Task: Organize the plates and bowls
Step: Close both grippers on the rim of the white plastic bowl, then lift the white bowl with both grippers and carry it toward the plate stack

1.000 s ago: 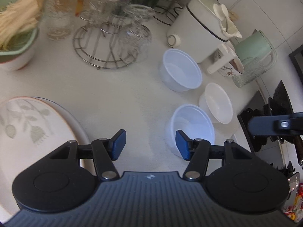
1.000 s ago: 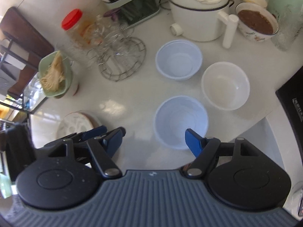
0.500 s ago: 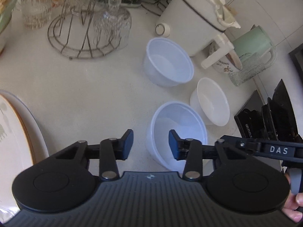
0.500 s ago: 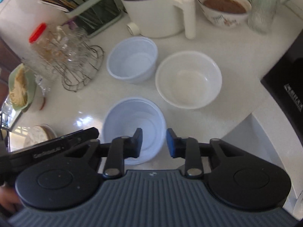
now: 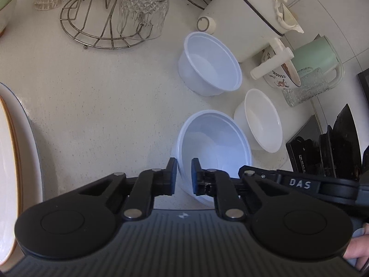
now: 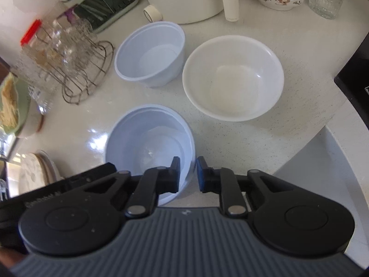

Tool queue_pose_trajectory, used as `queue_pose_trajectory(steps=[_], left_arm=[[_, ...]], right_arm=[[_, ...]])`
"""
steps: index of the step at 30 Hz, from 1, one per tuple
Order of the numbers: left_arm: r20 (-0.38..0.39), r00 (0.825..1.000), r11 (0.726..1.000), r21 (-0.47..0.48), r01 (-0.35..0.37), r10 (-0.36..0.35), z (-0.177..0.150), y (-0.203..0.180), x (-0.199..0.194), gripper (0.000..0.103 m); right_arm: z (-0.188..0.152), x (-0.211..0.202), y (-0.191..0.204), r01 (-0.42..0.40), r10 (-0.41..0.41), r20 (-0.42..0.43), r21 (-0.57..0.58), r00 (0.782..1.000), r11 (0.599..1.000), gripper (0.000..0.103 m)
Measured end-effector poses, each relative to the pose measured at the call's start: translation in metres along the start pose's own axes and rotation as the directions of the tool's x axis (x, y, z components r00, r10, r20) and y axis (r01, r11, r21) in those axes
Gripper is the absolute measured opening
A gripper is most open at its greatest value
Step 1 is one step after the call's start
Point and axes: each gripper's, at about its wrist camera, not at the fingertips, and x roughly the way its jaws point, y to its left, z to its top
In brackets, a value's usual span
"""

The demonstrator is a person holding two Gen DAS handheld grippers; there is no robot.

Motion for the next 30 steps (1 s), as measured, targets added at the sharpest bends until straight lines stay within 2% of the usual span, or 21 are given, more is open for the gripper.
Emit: queue_pose_trajectory(steps=[10,15,19,30], left_arm=[[0.013,1.000,1.000,0.016,-0.006,0.005,0.005,0.009,-0.018,0.014],[0.031,0.999,0.999,0.003,-0.042,0.042,0.006,0.024,-0.037,0.014],[0.016,0.998,0.998,-0.037,-0.058,0.059,0.005,0.041,-0.050,0.014],[0.009,0.991,0.991,-0.007,-0.133,0.133,0.009,0.058,-0.064,0.014]], right_arm=[[-0.002,-0.002,0.006,-0.047,0.047,0.018,0.002,0.999,0.999,0.016],[-0.005,-0.002,0.022,-0.101,0.101,0.017,-0.014,0.995,0.995,0.016],[-0.010,0.000,0.036,-0.151,0.152,0.015,-0.032,0.988,0.988,0.016],[-0.019,0.015,0.055,-0.216,0.216,0.006,-0.055,0.976,0.975,0.016]])
